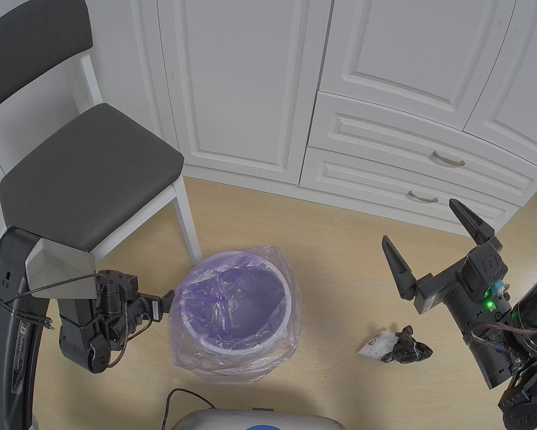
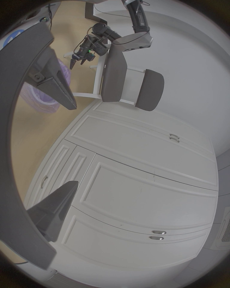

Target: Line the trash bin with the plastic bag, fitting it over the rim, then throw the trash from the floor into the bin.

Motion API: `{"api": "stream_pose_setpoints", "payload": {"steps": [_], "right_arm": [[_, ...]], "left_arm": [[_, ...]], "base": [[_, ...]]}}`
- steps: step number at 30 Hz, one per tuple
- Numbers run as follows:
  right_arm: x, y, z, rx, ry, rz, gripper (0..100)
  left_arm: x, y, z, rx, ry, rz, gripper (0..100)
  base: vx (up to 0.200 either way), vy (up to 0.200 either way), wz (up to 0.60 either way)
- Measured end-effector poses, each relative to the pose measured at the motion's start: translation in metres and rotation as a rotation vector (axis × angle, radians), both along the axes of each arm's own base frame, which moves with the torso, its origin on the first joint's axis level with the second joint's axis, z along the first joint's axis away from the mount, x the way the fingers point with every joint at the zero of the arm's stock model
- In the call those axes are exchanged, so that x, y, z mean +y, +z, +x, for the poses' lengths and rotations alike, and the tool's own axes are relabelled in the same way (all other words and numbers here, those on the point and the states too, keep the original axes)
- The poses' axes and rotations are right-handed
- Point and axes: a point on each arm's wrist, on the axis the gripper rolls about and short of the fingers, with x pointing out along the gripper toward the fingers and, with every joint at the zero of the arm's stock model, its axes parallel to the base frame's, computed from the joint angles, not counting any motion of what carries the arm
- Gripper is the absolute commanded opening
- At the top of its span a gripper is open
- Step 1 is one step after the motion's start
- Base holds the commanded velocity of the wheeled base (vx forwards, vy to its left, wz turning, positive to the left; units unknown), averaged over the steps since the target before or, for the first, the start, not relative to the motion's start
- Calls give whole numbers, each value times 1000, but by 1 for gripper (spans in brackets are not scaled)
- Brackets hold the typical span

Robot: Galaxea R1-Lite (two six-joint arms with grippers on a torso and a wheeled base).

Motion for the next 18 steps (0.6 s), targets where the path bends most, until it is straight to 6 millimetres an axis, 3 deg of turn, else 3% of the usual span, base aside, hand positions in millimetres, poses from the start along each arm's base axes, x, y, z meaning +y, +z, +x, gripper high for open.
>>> {"api": "stream_pose_setpoints", "payload": {"steps": [9, 18], "right_arm": [[1, 1, 7, 4, -8, 30, 100], [0, -3, 16, 19, -23, 32, 100]], "left_arm": [[-9, -22, 37, -39, 44, -58, 100], [-6, -45, 57, 163, 76, -19, 100]], "base": [[0, 0, 0], [0, 0, 0]]}}
